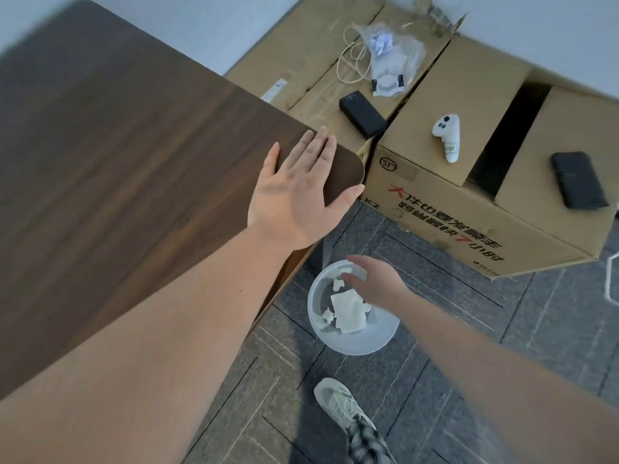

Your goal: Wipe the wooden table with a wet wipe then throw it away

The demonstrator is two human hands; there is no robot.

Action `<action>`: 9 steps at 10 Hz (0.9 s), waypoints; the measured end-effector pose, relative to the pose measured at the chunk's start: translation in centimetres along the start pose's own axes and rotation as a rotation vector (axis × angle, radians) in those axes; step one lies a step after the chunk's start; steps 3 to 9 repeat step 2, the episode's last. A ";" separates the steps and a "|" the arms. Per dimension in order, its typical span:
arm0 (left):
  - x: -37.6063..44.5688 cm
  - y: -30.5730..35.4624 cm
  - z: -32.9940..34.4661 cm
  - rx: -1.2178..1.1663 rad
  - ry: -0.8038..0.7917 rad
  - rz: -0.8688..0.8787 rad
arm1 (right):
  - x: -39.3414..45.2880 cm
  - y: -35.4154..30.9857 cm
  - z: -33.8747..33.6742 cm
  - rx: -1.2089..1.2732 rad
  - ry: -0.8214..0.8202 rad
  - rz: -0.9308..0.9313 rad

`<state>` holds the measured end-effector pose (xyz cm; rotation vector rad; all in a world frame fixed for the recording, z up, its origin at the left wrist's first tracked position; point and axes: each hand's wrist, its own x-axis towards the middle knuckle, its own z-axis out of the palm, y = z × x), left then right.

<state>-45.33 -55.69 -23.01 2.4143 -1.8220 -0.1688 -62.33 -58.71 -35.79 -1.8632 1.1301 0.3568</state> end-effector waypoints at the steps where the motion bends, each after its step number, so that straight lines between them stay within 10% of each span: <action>1: 0.0 0.1 -0.3 0.004 -0.005 -0.003 | -3.1 -5.8 -6.6 0.091 0.147 -0.182; 2: -0.2 0.2 -0.4 -0.006 -0.048 -0.022 | -7.9 -10.2 -13.2 0.189 0.361 -0.296; 9: -0.2 0.2 -0.4 -0.006 -0.048 -0.022 | -7.9 -10.2 -13.2 0.189 0.361 -0.296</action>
